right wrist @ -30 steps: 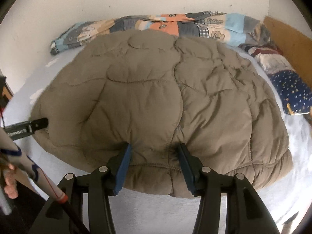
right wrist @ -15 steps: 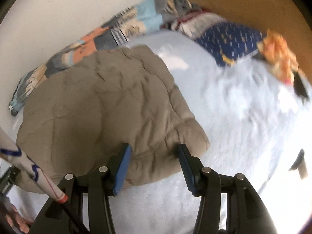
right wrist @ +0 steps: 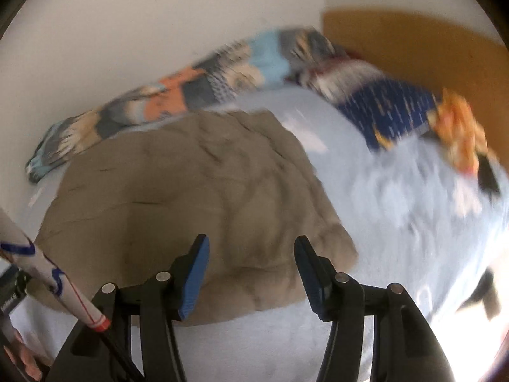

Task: Fold large clothes

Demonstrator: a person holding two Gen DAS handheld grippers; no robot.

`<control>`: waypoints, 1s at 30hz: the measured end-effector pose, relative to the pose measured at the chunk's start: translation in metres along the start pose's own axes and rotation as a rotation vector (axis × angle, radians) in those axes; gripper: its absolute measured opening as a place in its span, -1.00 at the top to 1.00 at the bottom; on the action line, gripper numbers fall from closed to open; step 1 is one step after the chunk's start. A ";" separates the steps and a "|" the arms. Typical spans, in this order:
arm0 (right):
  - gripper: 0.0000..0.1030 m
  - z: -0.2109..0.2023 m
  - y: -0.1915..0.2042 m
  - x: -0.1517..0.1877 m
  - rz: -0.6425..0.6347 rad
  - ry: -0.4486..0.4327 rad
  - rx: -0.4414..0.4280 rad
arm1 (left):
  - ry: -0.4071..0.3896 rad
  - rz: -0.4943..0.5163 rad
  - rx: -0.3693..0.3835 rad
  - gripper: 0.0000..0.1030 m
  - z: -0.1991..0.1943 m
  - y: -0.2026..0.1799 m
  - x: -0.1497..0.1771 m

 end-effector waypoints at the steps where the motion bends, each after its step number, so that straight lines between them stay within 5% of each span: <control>1: -0.17 -0.007 0.010 -0.001 -0.017 -0.026 -0.021 | -0.008 -0.004 0.006 -0.70 -0.008 0.000 0.002; 10: -0.48 -0.088 0.058 0.028 -0.131 -0.172 -0.088 | -0.077 -0.009 0.035 -0.70 -0.079 0.000 0.026; 17: -0.54 -0.139 0.065 0.054 -0.138 -0.168 -0.138 | -0.132 0.026 0.045 -0.70 -0.124 -0.010 0.032; 30: -0.78 -0.194 0.073 0.048 -0.146 -0.227 -0.153 | -0.186 0.040 0.025 -0.75 -0.166 -0.010 0.020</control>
Point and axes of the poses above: each gripper's, at about its wrist camera, not at the fingertips, and z roughly the way its jaws point, y to its left, x to its underside, the point moved 6 cm from there along z, roughly the way its jaws point, and after that the axes turned 4 degrees about -z, right-handed, at the moved point
